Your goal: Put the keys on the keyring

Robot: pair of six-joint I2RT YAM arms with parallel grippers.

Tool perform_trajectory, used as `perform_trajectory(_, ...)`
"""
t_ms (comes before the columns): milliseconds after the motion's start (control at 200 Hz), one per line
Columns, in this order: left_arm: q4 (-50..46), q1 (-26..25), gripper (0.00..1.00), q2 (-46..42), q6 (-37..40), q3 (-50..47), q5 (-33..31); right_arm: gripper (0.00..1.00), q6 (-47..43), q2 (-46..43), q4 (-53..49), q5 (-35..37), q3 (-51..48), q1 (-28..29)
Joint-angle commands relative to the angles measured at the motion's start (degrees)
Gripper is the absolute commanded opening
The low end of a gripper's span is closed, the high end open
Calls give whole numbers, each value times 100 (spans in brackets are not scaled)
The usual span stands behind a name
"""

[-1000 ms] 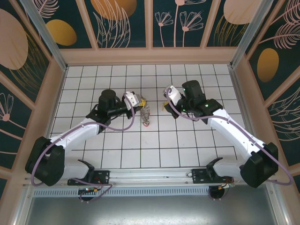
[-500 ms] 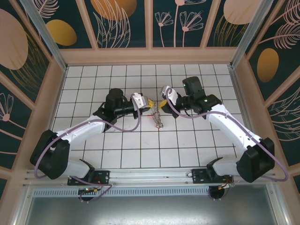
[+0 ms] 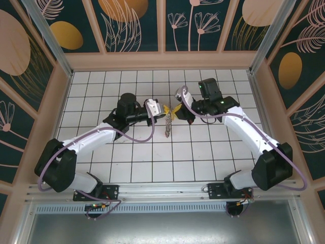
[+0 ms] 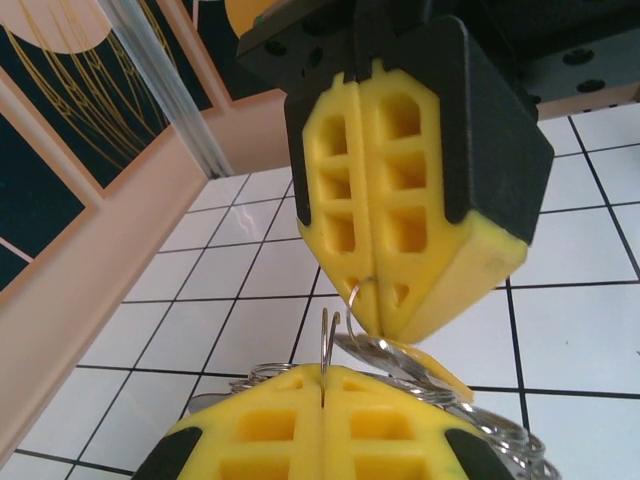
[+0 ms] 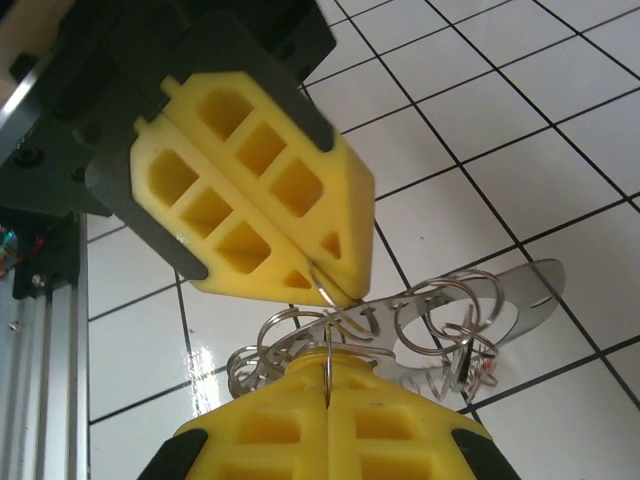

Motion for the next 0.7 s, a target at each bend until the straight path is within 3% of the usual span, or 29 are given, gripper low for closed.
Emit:
perform_trajectory(0, 41, -46, 0, 64, 159, 224, 9, 0, 162, 37, -121, -354, 250, -84)
perform_trajectory(691, 482, -55, 0, 181, -103, 216, 209, 0, 213, 223, -245, -367, 327, -84)
